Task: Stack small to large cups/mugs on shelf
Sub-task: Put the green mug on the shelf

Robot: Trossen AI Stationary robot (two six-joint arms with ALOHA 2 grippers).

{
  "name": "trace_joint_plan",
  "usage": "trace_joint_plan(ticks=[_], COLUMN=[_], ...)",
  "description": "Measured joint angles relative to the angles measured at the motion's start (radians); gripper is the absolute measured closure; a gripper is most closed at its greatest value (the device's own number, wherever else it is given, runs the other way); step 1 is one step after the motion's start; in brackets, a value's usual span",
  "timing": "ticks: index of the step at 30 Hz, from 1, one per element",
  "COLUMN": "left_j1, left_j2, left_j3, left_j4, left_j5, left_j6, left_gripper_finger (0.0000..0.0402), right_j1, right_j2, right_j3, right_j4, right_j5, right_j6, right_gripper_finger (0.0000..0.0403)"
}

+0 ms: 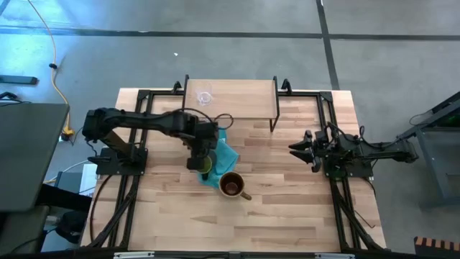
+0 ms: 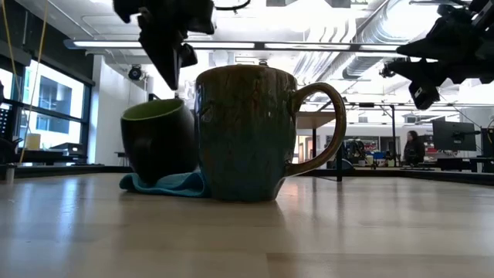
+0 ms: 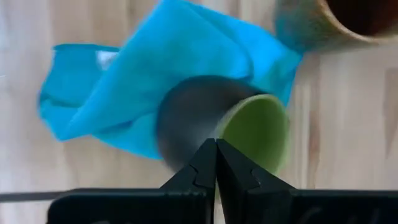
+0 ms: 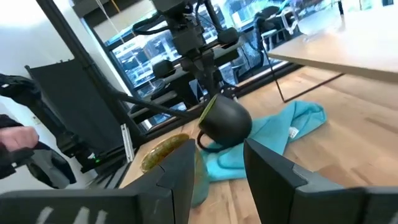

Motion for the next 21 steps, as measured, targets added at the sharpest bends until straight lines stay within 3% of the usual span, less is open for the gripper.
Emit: trace_joint_plan(ticks=[13,21], left_j1=[0.0,-0.016], left_j2=[0.0,0.0], left_j3=[-0.009,-0.009], left_j4=[0.027,-0.009], left_j5=[-0.022,0.021], left_j6=[0.051,-0.013], left_gripper_finger=[0.0401,0.0401], right_j1=[0.0,0.0], right_j2=[0.0,0.0], right_j3=[0.0,0.0], right_j4=[-0.02,-0.02], right_j5=[0.025,0.025], right_j6=[-0.007,-0.008], right_gripper_finger=[0.0275,0.0275])
